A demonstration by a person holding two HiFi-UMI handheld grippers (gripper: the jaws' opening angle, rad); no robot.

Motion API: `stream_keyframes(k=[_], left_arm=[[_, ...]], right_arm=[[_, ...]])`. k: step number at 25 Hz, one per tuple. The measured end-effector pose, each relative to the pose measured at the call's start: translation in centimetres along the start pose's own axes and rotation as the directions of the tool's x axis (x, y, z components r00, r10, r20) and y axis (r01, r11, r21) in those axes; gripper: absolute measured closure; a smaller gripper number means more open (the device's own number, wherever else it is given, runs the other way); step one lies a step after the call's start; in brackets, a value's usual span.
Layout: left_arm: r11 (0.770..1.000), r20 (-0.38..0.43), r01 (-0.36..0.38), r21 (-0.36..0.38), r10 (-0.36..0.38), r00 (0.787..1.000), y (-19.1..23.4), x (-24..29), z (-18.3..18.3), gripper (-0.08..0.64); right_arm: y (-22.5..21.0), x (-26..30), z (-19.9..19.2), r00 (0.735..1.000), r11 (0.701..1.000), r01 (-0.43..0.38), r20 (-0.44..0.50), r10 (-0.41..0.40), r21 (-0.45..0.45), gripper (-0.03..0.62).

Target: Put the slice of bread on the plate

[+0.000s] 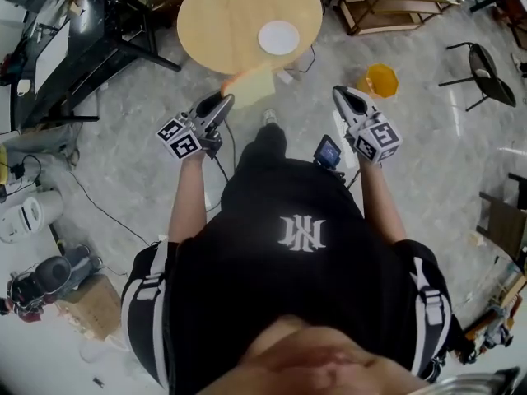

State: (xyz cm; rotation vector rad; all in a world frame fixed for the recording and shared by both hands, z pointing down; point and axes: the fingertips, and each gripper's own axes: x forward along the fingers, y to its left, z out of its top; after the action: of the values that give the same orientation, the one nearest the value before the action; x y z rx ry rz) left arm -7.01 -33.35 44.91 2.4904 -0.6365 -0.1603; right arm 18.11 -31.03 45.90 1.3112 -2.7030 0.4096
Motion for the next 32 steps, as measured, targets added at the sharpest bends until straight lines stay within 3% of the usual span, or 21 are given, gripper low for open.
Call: stream_keyframes(k=[7, 12, 17, 20, 23, 27, 32], left_arm=[[0.998, -0.031, 0.051, -0.038, -0.052, 0.998, 8.9, 5.0, 5.3, 0.457], [0.994, -0.04, 0.06, -0.086, -0.064, 0.997, 13.6, 8.0, 6.3, 0.457], [0.985, -0.039, 0.054, -0.163, -0.061, 0.997, 15.6, 10.5, 4.5, 0.457], [0.978, -0.054, 0.055, -0.202, -0.067, 0.996, 16.1, 11.9, 3.0, 0.457], [0.971, -0.077, 0.05, -0.236, -0.07, 0.995, 15.7, 13.6, 1.7, 0.457], [0.967, -0.081, 0.051, -0.249, -0.074, 0.994, 15.2, 14.7, 0.6, 0.457], [0.96, -0.105, 0.043, -0.276, -0.074, 0.992, 16.1, 15.7, -1.5, 0.457]], right_arm=[[-5.0, 8.9, 4.9, 0.998, 0.999, 0.023, -0.053, -0.026, -0.046, 0.594], [-7.4, 12.3, 6.0, 0.994, 0.999, 0.033, -0.1, -0.037, -0.042, 0.594], [-9.3, 12.9, 3.4, 0.982, 0.999, 0.049, -0.182, -0.048, 0.006, 0.594], [-10.4, 14.0, 1.1, 0.973, 1.0, 0.019, -0.232, -0.019, -0.002, 0.594], [-11.1, 15.0, -0.5, 0.971, 1.0, -0.026, -0.239, 0.025, 0.001, 0.594], [-12.0, 16.9, -3.3, 0.969, 0.991, -0.071, -0.245, 0.042, -0.111, 0.594], [-13.6, 20.1, -5.6, 0.978, 0.993, -0.061, -0.204, 0.04, -0.1, 0.594]])
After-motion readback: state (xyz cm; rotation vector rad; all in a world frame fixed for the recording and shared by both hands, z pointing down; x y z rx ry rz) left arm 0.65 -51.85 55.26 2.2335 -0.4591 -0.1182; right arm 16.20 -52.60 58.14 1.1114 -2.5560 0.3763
